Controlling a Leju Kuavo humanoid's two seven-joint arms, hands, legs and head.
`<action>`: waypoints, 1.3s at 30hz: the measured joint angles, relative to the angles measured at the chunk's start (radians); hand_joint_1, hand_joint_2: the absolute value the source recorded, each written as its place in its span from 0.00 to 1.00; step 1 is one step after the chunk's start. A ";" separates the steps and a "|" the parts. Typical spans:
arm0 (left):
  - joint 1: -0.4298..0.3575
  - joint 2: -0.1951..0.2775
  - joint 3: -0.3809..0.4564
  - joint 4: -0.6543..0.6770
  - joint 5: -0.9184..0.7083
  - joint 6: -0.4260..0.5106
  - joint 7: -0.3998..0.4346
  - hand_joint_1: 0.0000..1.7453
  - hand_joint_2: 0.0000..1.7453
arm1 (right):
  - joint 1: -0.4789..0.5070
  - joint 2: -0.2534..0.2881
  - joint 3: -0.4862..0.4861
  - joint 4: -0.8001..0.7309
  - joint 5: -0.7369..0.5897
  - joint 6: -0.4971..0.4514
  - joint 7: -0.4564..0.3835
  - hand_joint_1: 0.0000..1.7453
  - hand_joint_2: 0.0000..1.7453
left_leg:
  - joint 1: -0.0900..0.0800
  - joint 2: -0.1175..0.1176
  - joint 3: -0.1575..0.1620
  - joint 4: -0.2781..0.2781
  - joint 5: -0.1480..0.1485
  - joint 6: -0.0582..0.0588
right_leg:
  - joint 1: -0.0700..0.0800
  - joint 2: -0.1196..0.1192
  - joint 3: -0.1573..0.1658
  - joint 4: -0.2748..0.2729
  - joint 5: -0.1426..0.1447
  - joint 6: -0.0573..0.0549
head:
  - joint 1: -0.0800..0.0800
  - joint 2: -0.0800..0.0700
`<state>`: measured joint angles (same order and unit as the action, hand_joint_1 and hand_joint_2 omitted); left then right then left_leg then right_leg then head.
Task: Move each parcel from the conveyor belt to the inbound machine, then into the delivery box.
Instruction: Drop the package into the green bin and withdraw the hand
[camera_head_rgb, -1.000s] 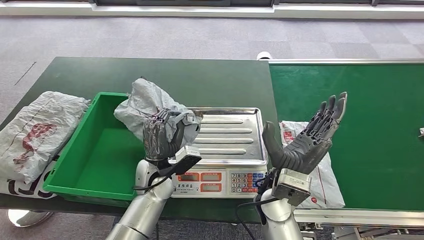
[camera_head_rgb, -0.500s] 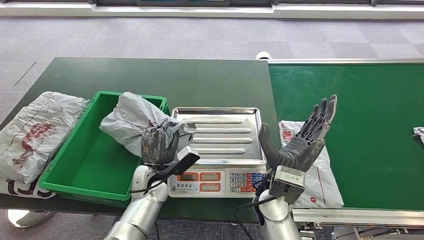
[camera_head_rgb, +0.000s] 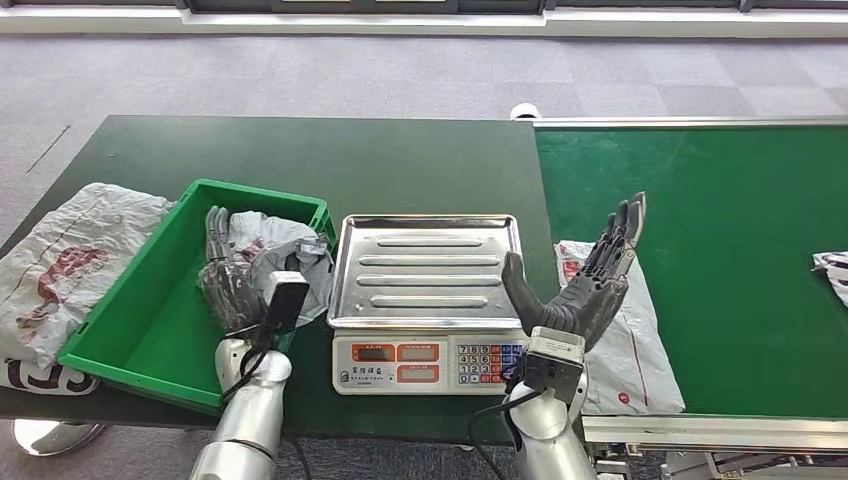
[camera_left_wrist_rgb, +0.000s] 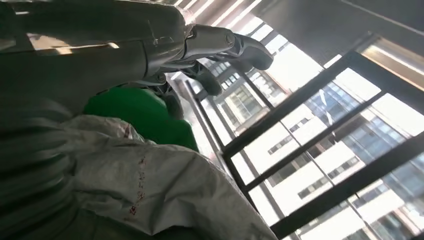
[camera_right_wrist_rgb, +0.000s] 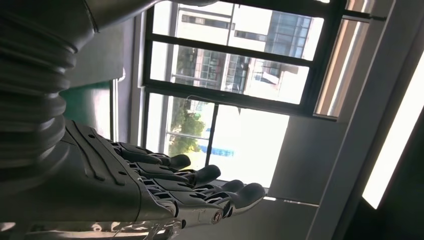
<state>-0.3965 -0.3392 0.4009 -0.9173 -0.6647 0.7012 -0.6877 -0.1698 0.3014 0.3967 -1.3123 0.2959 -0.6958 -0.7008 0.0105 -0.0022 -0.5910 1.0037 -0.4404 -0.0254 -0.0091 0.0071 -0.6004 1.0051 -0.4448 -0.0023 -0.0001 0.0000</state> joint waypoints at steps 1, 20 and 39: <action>0.004 0.000 0.007 -0.019 0.045 0.000 -0.006 0.00 1.00 | 0.000 0.000 0.000 0.005 0.000 0.000 0.000 0.00 1.00 | 0.000 0.000 0.000 0.000 0.000 0.000 | 0.000 0.000 0.000 0.000 0.000 0.000 | 0.000 0.000; 0.027 0.002 0.022 -0.147 0.321 0.001 -0.015 0.00 1.00 | -0.001 0.000 0.000 0.030 0.028 0.000 0.000 0.00 1.00 | 0.000 -0.001 -0.001 0.000 0.000 -0.001 | 0.001 -0.001 0.000 0.000 0.000 -0.001 | 0.000 0.000; 0.087 0.014 -0.002 -0.358 0.529 0.001 -0.015 0.00 1.00 | -0.011 0.014 -0.303 0.020 0.522 -0.002 0.168 0.00 1.00 | -0.001 -0.002 -0.001 0.000 0.000 0.000 | 0.001 -0.002 0.000 0.000 0.000 0.000 | 0.000 0.000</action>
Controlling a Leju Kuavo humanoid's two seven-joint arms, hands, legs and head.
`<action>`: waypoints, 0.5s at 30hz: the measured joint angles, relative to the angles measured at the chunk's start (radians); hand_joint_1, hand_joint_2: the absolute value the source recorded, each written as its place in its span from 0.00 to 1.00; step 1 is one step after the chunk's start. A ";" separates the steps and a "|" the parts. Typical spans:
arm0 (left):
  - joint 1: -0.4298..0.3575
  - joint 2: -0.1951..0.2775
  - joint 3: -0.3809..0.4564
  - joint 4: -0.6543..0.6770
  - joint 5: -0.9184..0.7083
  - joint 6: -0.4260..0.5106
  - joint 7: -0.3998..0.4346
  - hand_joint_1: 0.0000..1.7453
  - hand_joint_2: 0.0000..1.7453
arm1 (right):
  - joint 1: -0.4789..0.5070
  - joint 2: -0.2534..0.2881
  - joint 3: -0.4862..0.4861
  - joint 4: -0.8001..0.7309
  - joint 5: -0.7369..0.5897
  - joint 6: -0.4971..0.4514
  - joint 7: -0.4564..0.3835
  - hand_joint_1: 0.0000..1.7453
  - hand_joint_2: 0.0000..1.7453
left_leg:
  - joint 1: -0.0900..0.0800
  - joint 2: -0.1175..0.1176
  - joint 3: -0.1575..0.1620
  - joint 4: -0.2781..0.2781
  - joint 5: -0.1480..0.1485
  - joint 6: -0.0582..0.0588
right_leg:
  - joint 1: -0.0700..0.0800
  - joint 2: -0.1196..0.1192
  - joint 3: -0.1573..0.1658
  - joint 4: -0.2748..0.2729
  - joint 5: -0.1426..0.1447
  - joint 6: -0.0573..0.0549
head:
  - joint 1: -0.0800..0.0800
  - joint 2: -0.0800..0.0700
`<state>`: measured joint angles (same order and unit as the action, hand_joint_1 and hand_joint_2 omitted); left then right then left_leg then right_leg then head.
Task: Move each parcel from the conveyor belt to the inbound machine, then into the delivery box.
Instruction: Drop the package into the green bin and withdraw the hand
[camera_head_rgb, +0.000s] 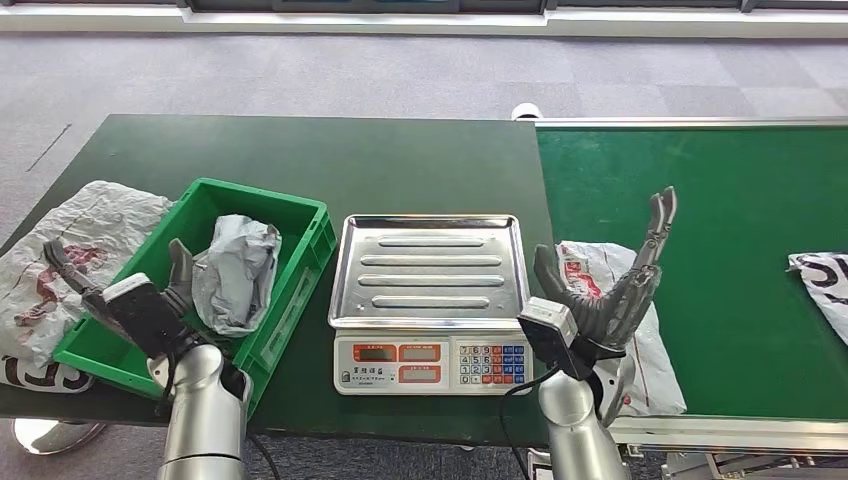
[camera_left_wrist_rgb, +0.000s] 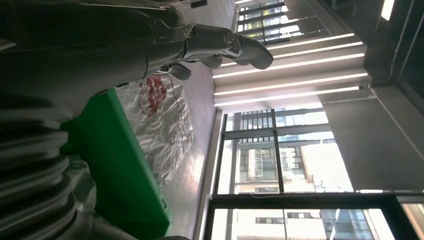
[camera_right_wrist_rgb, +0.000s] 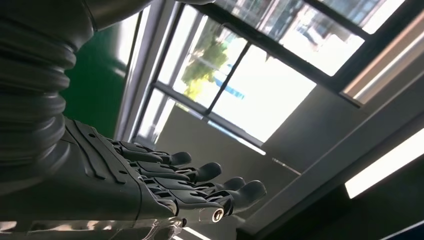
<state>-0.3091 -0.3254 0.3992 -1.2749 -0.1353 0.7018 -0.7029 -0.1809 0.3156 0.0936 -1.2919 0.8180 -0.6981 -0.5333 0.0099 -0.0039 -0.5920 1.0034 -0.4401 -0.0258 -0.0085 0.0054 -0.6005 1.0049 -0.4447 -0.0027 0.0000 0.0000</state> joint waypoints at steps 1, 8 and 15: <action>0.013 0.002 -0.001 -0.033 0.039 0.000 0.000 0.00 1.00 | -0.003 -0.001 -0.057 0.001 0.075 0.000 0.044 0.00 1.00 | 0.000 0.000 0.000 0.000 0.000 0.000 | 0.000 0.000 0.000 0.000 0.000 0.000 | 0.000 0.000; 0.102 0.021 -0.037 -0.260 0.228 0.000 0.000 0.00 1.00 | -0.015 -0.052 -0.346 0.074 0.396 -0.001 0.336 0.00 1.00 | -0.001 -0.002 -0.001 0.000 -0.001 0.001 | 0.000 -0.002 0.000 -0.001 -0.001 0.001 | 0.000 0.000; 0.179 0.039 -0.116 -0.388 0.296 0.000 0.000 0.00 1.00 | -0.012 -0.111 -0.435 0.170 0.499 0.030 0.493 0.00 1.00 | -0.001 -0.001 -0.002 0.000 -0.001 0.002 | 0.000 -0.001 0.000 -0.001 -0.001 0.001 | 0.000 0.000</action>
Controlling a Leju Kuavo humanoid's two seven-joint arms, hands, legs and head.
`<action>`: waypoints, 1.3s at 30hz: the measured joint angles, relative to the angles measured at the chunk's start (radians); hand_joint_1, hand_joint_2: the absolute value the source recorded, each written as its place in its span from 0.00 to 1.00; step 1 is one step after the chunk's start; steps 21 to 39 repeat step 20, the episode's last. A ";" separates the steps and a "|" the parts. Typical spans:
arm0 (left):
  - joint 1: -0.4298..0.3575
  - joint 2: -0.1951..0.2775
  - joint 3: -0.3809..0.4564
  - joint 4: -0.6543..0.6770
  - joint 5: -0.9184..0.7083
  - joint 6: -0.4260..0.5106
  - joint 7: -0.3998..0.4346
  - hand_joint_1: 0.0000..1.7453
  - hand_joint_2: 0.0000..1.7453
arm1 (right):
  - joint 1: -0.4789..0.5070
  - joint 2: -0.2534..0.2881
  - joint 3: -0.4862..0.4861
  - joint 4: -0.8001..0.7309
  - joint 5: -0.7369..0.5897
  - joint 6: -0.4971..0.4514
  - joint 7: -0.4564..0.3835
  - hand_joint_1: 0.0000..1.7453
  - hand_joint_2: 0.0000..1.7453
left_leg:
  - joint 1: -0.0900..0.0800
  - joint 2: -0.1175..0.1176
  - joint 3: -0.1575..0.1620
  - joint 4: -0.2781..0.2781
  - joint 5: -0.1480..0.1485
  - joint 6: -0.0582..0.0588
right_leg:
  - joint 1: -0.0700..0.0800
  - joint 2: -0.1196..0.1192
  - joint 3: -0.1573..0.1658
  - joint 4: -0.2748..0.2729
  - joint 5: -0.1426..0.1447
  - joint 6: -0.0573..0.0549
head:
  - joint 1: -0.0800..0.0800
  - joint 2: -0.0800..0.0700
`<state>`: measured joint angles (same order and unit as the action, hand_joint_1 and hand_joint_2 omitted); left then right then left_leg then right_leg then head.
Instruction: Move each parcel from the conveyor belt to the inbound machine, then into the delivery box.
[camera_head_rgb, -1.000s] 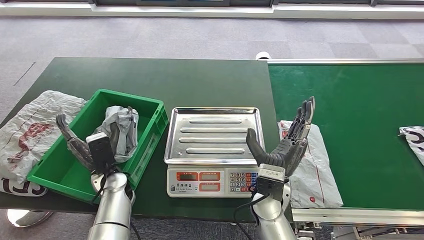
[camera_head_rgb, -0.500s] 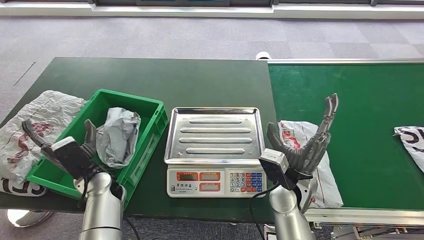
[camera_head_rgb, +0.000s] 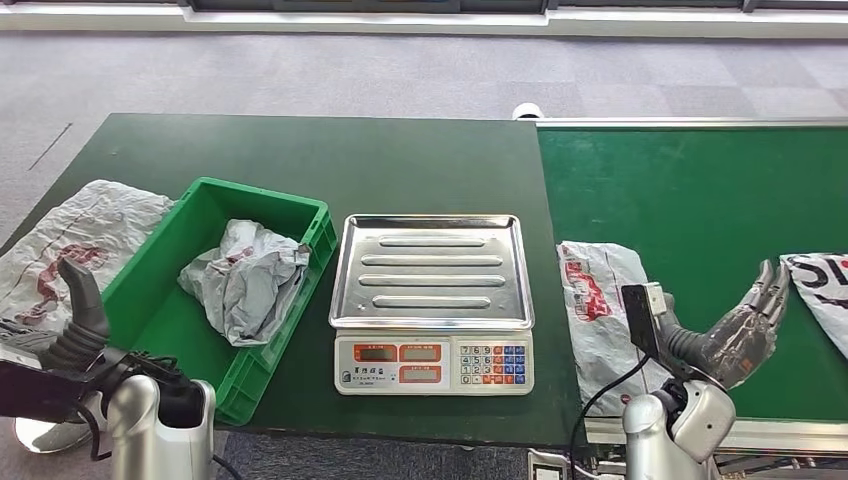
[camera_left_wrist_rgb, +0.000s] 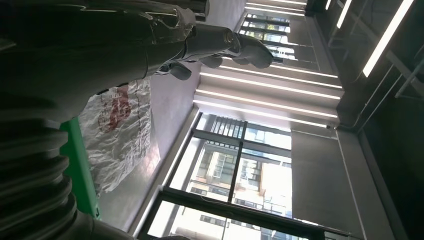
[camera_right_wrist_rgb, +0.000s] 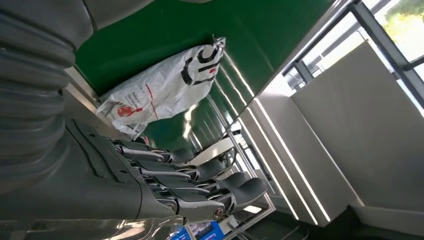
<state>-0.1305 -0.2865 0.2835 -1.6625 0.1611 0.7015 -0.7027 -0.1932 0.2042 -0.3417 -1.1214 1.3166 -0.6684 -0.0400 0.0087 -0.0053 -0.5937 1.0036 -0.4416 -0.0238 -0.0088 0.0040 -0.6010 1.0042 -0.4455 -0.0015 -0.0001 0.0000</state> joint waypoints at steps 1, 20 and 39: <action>0.005 0.001 -0.008 -0.010 0.002 0.000 0.000 0.00 1.00 | 0.000 -0.004 -0.005 0.007 0.005 0.003 0.007 0.00 1.00 | 0.000 0.000 0.000 0.000 0.000 0.000 | 0.000 0.000 0.000 0.000 0.000 0.000 | 0.000 0.000; 0.111 0.007 -0.049 -0.091 0.015 -0.054 0.001 0.00 1.00 | -0.030 -0.101 -0.013 0.156 -0.190 0.440 0.066 0.00 1.00 | 0.000 0.000 0.000 0.000 0.000 0.001 | 0.000 0.000 0.000 0.000 0.000 0.000 | 0.000 0.000; 0.111 0.007 -0.049 -0.091 0.015 -0.054 0.001 0.00 1.00 | -0.030 -0.101 -0.013 0.156 -0.190 0.440 0.066 0.00 1.00 | 0.000 0.000 0.000 0.000 0.000 0.001 | 0.000 0.000 0.000 0.000 0.000 0.000 | 0.000 0.000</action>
